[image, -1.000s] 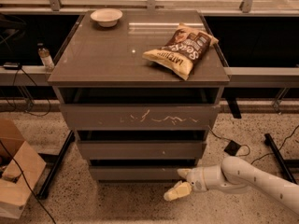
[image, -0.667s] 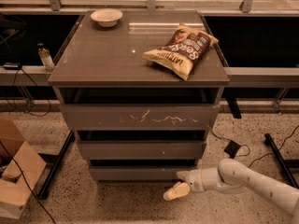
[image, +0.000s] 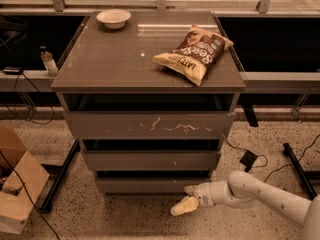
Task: Open bottom drawer
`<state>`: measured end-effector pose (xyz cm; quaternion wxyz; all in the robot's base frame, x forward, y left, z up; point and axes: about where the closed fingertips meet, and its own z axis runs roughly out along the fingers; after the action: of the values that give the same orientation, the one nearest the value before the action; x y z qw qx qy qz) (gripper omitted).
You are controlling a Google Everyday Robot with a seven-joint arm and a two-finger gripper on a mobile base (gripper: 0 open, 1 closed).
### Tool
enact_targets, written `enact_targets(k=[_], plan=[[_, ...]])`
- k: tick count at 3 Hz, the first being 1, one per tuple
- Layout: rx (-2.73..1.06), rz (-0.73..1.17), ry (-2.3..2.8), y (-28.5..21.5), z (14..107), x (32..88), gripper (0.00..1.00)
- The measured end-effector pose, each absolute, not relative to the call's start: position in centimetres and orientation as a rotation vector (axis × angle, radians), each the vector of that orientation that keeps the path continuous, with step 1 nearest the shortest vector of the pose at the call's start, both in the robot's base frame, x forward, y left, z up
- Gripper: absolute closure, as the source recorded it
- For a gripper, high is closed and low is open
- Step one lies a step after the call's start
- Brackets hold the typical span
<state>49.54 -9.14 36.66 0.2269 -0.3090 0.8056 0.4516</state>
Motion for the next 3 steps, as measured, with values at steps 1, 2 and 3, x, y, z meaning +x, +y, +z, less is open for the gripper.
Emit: enact_targets(k=[1,2,3], plan=[[-0.846,1.242,2.21,-7.3,34.8,50.8,0.0],[-0.863,1.202,2.176,-5.7,33.0,52.9,0.0],[-0.881,1.137,2.147,-4.7,31.7,55.2,0.0]])
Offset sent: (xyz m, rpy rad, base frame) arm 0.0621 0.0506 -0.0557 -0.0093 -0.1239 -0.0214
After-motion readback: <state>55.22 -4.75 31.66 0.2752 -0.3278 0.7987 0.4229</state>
